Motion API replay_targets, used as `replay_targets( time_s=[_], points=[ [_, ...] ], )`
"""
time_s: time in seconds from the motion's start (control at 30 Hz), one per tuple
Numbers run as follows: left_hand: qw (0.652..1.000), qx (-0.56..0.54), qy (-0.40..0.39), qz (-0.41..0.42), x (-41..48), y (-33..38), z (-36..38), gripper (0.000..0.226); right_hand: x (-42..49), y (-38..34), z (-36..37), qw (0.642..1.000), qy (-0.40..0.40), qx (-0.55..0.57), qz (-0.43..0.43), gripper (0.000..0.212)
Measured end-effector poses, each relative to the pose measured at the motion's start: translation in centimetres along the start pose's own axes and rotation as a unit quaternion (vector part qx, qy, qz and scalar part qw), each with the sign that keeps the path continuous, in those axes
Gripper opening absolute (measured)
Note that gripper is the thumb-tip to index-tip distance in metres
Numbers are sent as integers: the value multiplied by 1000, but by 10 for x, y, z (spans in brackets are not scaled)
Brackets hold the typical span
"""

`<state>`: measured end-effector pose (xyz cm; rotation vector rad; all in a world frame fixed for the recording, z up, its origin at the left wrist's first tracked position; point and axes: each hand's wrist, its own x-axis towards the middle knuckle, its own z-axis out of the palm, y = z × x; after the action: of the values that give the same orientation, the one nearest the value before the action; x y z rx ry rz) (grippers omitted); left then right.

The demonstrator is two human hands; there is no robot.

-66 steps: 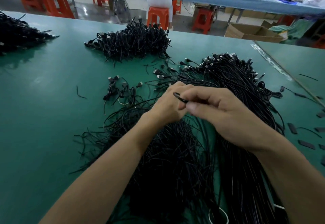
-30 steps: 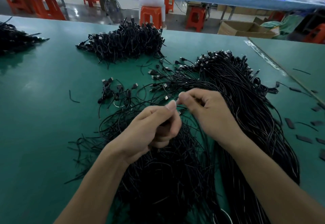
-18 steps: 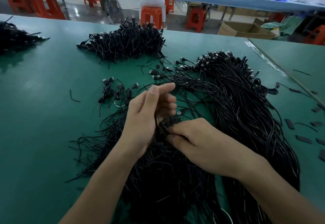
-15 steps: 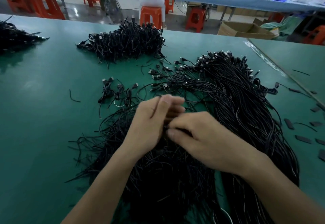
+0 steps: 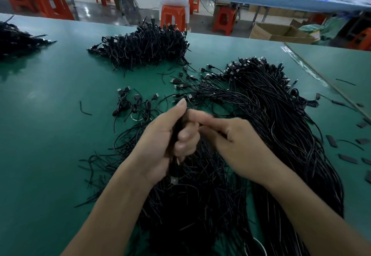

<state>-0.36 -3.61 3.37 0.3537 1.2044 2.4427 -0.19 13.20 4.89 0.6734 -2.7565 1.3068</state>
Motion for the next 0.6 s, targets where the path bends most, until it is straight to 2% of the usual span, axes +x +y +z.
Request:
replay_targets(
  time_s=[0.2, 0.27, 0.3, 0.37, 0.43, 0.47, 0.5, 0.57, 0.6],
  points=[
    [994, -66, 12, 89, 3, -8, 1, 44, -11, -4, 2, 990, -66, -118, 32, 34],
    [988, 7, 71, 135, 5, -11, 0, 44, -16, -8, 0, 985, -101, -136, 23, 32],
    [978, 78, 108, 158, 6, -14, 0, 43, -18, -11, -2, 984, -114, -140, 14, 32],
    [939, 244, 158, 186, 5, -17, -3, 39, -18, -16, -7, 985, -116, -126, -6, 33],
    [899, 387, 134, 157, 3, -17, -2, 35, -15, -19, -16, 991, -77, -103, -22, 35],
    [890, 424, 110, 126, 1, -15, 0, 37, -12, -19, -21, 994, -49, -92, -29, 33],
    [898, 422, 88, 88, 0, -13, 3, 41, -9, -19, -26, 996, -23, -82, -38, 29],
    [944, 328, 44, -2, -4, -9, 9, 50, -4, -16, -33, 995, 19, -72, -62, 22],
    [955, 294, 30, -32, -5, -7, 10, 53, -2, -15, -35, 994, 42, -64, -71, 21]
  ],
)
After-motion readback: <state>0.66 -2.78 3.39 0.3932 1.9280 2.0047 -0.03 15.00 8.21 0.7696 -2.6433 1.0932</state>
